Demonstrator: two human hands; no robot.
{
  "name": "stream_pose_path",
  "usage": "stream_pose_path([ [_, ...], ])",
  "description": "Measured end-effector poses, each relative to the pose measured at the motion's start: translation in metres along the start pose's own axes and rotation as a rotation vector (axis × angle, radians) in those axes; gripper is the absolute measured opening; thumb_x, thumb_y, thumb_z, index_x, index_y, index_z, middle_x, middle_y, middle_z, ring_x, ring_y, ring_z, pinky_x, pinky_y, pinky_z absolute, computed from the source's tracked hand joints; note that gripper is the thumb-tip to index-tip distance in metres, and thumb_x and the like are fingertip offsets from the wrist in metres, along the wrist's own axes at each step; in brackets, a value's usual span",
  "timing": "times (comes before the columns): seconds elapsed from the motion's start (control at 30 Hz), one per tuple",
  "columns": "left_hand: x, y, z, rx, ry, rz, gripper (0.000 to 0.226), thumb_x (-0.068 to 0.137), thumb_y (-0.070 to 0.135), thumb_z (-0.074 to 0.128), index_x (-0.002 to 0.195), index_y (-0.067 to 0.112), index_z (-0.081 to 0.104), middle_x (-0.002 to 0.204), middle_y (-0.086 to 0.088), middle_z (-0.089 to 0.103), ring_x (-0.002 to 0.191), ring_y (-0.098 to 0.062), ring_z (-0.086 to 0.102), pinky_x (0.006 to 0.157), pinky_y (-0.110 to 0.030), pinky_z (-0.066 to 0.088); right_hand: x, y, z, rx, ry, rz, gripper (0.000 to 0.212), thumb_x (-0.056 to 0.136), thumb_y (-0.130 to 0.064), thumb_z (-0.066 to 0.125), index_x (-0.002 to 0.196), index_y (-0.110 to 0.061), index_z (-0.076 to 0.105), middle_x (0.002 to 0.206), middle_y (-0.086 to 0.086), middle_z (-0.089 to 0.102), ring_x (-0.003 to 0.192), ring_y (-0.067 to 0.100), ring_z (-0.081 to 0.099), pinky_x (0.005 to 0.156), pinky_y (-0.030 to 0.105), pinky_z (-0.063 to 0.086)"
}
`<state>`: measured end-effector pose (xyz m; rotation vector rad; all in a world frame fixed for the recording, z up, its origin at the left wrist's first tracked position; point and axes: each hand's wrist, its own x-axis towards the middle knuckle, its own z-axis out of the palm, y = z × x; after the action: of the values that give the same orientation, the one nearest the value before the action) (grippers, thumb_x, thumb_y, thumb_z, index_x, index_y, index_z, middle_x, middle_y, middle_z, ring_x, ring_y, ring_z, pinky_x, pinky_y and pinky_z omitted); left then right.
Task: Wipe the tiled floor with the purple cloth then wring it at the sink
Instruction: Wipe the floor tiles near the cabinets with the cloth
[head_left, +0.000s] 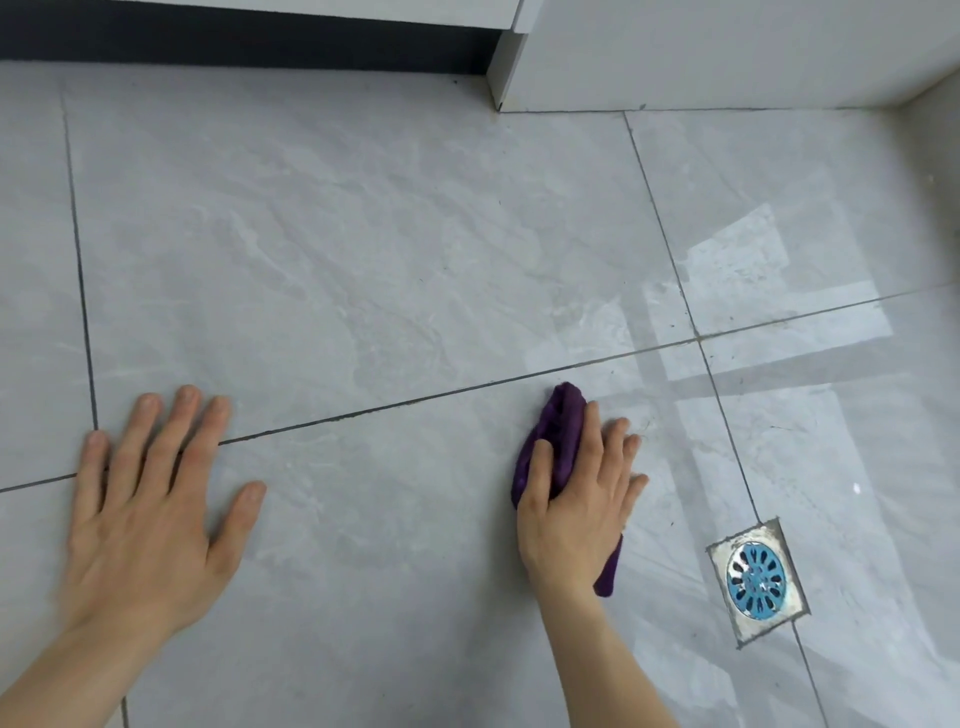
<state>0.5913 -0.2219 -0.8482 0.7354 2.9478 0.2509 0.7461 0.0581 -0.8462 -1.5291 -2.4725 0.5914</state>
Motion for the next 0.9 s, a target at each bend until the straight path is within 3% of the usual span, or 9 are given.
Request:
stream_pose_path([
  [0.2, 0.001, 0.001, -0.004, 0.014, -0.059, -0.028, 0.079, 0.091, 0.055, 0.035, 0.161, 0.017, 0.028, 0.169, -0.006, 0.027, 0.159, -0.029, 0.017, 0.127, -0.058, 0.014, 0.002, -0.078, 0.038, -0.042, -0.116, -0.381, 0.061, 0.104, -0.050, 0.043, 0.159, -0.029, 0.028, 0.170, 0.010, 0.018, 0.159, 0.025, 0.005, 0.128, 0.048, 0.009],
  [0.43, 0.001, -0.003, -0.004, 0.051, -0.098, -0.013, 0.080, 0.093, 0.056, 0.033, 0.162, 0.017, 0.023, 0.171, -0.006, 0.024, 0.160, -0.027, 0.015, 0.128, -0.057, 0.012, -0.048, -0.141, 0.074, -0.037, -0.260, -0.667, 0.057, 0.107, -0.048, 0.042, 0.159, -0.029, 0.030, 0.169, 0.012, 0.020, 0.159, 0.026, 0.006, 0.127, 0.048, 0.012],
  [0.7, 0.001, -0.006, -0.006, 0.064, -0.109, 0.001, 0.079, 0.094, 0.056, 0.033, 0.162, 0.016, 0.026, 0.171, -0.005, 0.024, 0.160, -0.027, 0.016, 0.127, -0.058, 0.015, -0.050, -0.108, 0.056, -0.024, -0.298, -0.791, 0.055, 0.106, -0.047, 0.043, 0.156, -0.027, 0.037, 0.168, 0.010, 0.024, 0.159, 0.021, 0.011, 0.128, 0.046, 0.015],
  [0.9, 0.002, -0.005, -0.006, 0.042, -0.112, 0.003, 0.079, 0.093, 0.055, 0.033, 0.162, 0.018, 0.024, 0.170, -0.004, 0.024, 0.160, -0.027, 0.016, 0.128, -0.057, 0.014, -0.025, -0.068, 0.039, -0.054, -0.233, -0.662, 0.057, 0.102, -0.038, 0.054, 0.156, -0.027, 0.039, 0.168, 0.005, 0.025, 0.158, 0.020, 0.013, 0.128, 0.046, 0.014],
])
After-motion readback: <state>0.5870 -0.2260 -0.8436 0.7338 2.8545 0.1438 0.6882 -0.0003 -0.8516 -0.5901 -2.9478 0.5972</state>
